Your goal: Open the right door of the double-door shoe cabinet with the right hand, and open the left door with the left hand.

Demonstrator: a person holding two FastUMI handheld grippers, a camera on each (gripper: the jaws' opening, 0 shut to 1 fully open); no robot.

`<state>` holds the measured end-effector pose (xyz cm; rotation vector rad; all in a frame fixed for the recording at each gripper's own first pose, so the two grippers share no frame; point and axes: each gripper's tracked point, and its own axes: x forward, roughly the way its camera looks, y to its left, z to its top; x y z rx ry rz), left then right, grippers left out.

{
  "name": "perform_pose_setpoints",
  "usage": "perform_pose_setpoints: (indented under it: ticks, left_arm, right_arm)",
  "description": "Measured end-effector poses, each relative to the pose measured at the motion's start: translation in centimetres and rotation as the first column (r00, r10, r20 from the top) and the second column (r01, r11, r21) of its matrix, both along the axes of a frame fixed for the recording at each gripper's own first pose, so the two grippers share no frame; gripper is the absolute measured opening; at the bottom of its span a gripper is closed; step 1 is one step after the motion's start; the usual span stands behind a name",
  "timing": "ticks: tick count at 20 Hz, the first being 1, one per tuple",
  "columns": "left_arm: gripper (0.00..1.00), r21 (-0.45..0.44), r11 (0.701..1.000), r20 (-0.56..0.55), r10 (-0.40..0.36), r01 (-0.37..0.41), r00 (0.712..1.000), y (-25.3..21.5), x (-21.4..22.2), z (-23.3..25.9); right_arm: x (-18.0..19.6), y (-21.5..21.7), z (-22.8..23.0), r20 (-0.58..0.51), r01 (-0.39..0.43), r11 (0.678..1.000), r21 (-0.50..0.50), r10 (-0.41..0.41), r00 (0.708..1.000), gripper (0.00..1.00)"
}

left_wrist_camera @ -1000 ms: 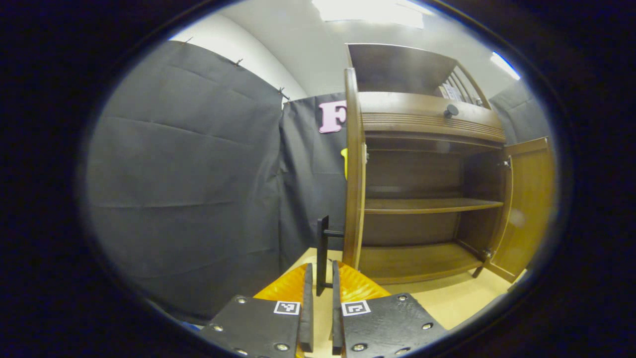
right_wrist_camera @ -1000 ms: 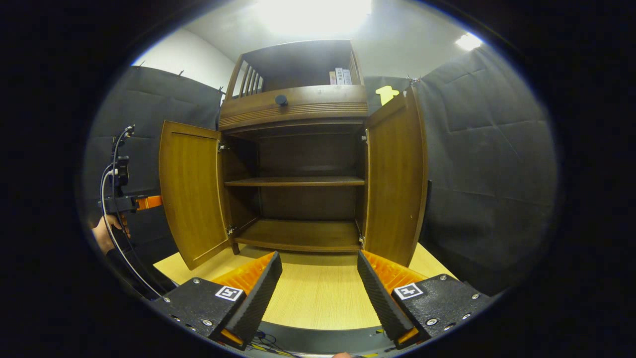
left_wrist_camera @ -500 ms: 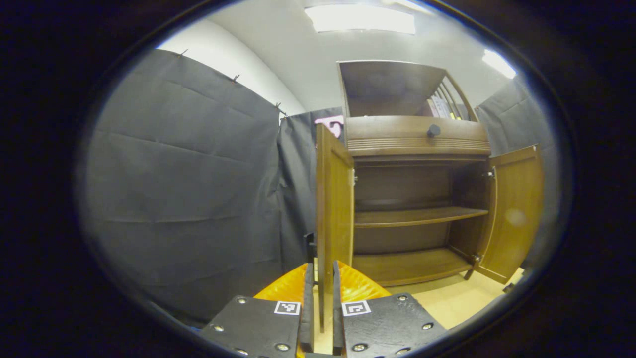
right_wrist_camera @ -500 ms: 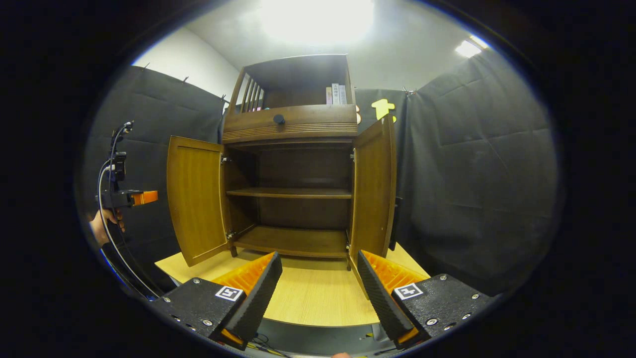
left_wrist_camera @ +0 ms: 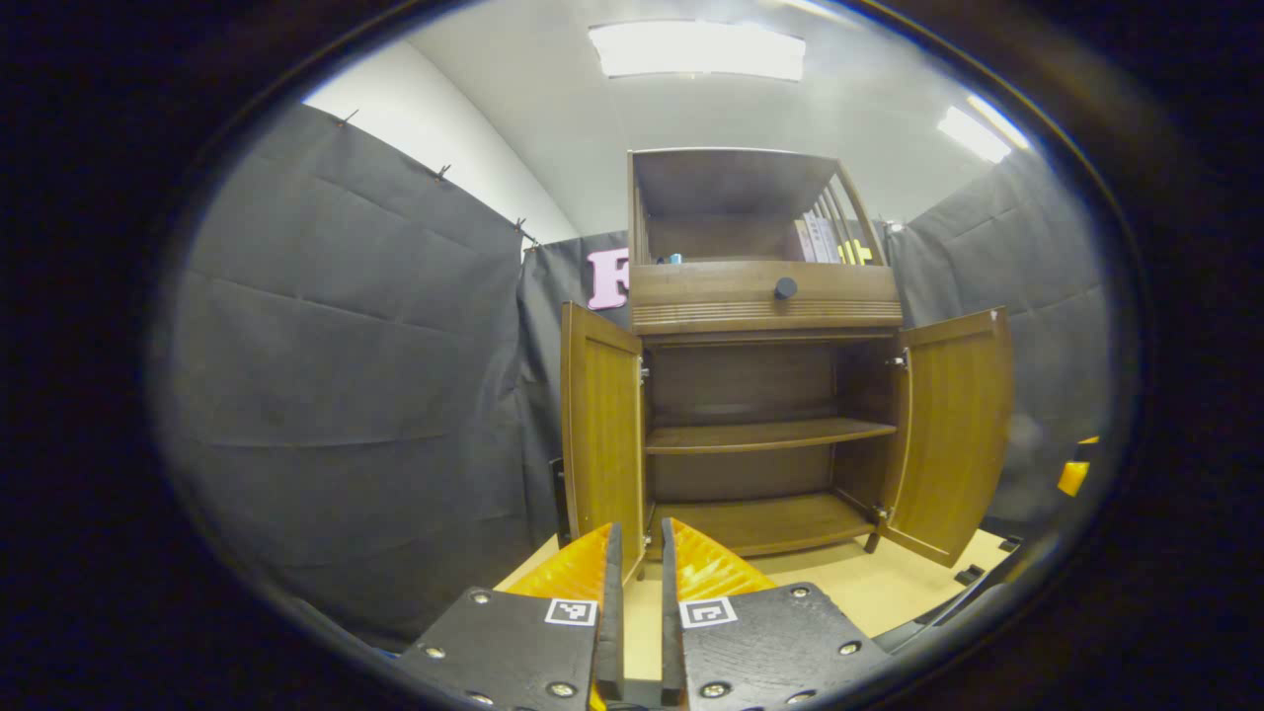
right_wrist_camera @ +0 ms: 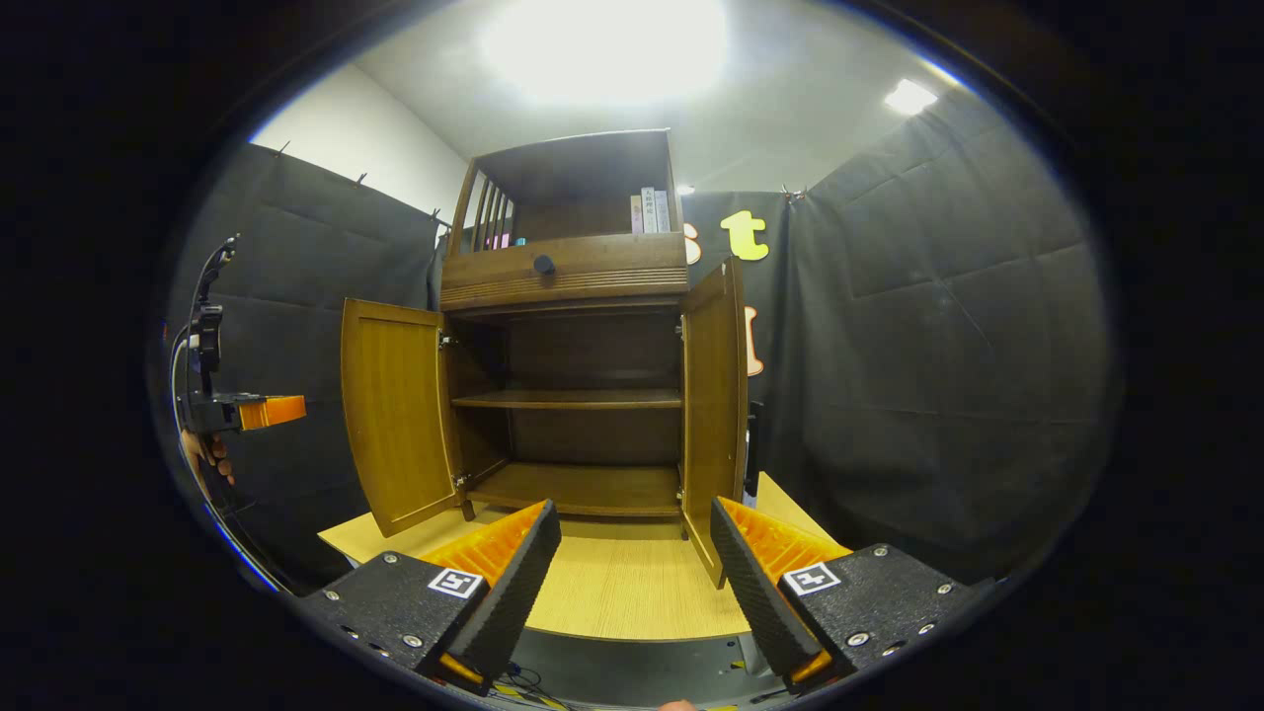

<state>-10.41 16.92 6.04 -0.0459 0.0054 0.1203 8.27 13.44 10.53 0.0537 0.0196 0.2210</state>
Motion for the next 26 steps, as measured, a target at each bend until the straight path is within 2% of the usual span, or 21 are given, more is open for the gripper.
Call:
perform_pose_setpoints:
  ticks: [2, 3, 9, 14, 20, 23, 24, 26]
  left_arm:
    - [0.11, 0.002, 1.000, 0.002, -0.011, 0.011, 1.000, -0.9, -1.4, -0.1]
    - [0.20, 0.005, 1.000, 0.001, -0.014, 0.014, 1.000, -1.1, -2.1, -0.2]
    - [0.20, 0.005, 1.000, -0.001, 0.015, -0.015, 1.000, -1.2, -5.1, -0.7]
    - [0.20, 0.038, 0.999, -0.013, -0.004, 0.004, 1.000, -1.6, -5.4, -0.6]
    - [0.64, 0.055, 0.998, 0.011, -0.026, 0.025, 1.000, -3.3, -7.1, 0.3]
    - [0.86, 0.049, 0.999, 0.026, -0.005, 0.004, 1.000, -2.7, -7.5, 0.4]
    - [0.99, 0.047, 0.999, 0.029, -0.001, -0.001, 1.000, -2.6, -7.6, 0.5]
    - [0.99, 0.049, 0.999, 0.036, 0.007, -0.009, 0.999, -2.2, -7.6, 0.6]
  right_arm:
    - [-0.6, -0.1, -0.3, -0.001, 0.001, 1.000, 0.003, -0.001, 1.000, 0.95]
    - [-1.1, -0.2, -0.5, -0.005, 0.001, 1.000, 0.006, -0.001, 1.000, 0.95]
    - [-2.3, -0.1, -0.7, -0.012, -0.003, 1.000, 0.019, 0.003, 1.000, 0.94]
    - [-2.9, -0.4, -0.7, -0.008, 0.000, 1.000, 0.024, 0.000, 1.000, 0.94]
    - [-3.0, -0.3, -0.2, 0.000, 0.000, 1.000, 0.023, 0.000, 1.000, 0.95]
    - [-2.9, -0.2, 0.0, 0.009, 0.005, 1.000, 0.014, -0.005, 1.000, 0.94]
    - [-2.9, -0.3, 0.2, 0.015, 0.010, 1.000, 0.010, -0.010, 1.000, 0.95]
    - [-2.9, -0.1, 0.4, 0.023, 0.014, 1.000, 0.010, -0.014, 1.000, 0.95]
